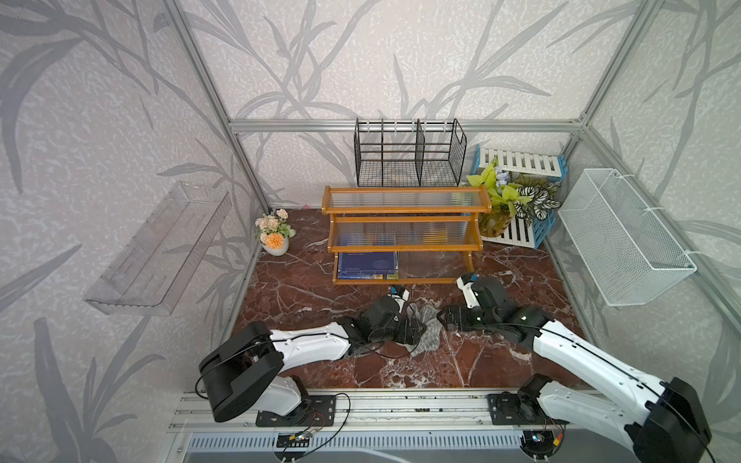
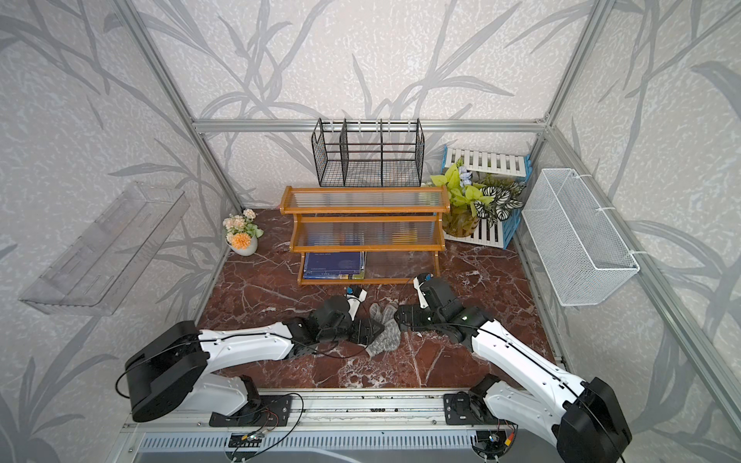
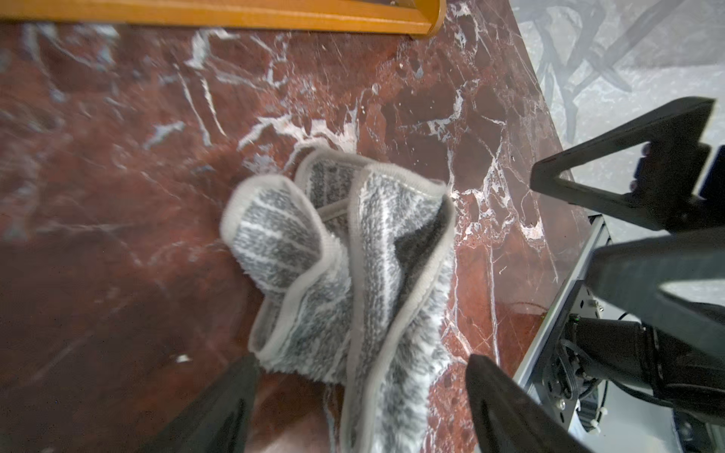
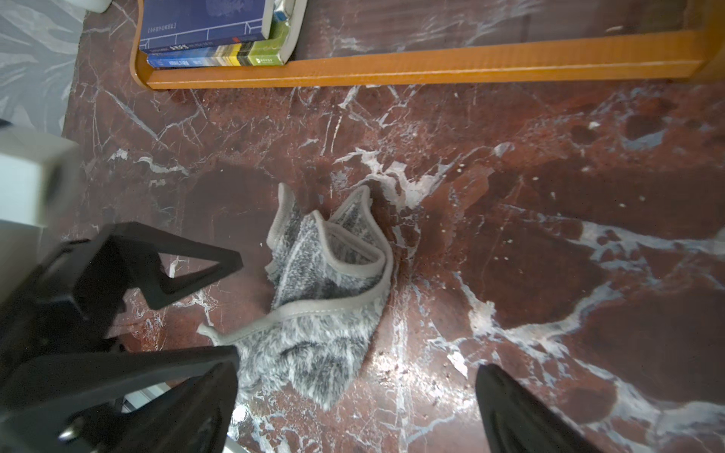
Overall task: Wipe the bookshelf clean with a cloth
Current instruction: Place the cleaning item at the center of the board.
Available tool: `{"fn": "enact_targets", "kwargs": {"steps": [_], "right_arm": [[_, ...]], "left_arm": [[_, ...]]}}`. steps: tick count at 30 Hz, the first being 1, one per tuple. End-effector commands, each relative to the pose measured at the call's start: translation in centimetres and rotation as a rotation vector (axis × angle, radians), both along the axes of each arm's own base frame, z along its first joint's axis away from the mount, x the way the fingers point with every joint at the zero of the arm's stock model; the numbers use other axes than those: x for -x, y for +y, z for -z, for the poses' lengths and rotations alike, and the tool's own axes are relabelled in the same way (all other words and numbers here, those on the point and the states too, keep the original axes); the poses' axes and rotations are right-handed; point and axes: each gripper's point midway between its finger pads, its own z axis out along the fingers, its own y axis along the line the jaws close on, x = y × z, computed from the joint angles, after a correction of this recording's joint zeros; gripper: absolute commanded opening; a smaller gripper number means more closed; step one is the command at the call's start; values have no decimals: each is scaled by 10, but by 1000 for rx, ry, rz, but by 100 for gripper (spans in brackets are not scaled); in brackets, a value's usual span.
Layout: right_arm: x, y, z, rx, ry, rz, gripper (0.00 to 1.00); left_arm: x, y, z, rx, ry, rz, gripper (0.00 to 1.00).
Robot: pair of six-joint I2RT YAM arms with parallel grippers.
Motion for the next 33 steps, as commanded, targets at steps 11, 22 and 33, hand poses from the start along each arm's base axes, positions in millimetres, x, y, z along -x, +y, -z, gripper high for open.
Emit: {"fn": "enact_targets", "kwargs": {"steps": [11, 22, 33], "right_arm": [[4, 76, 31, -81, 78, -101, 99], [-1, 48, 0, 66, -31, -52, 99], [-51, -142, -68, 299, -330, 509, 99]], "left_arm": [[-35, 115, -23, -30, -92, -355, 100], [-66, 185, -46, 8, -169, -606, 100], [-115, 320, -82, -143, -365, -1099, 100]]}}
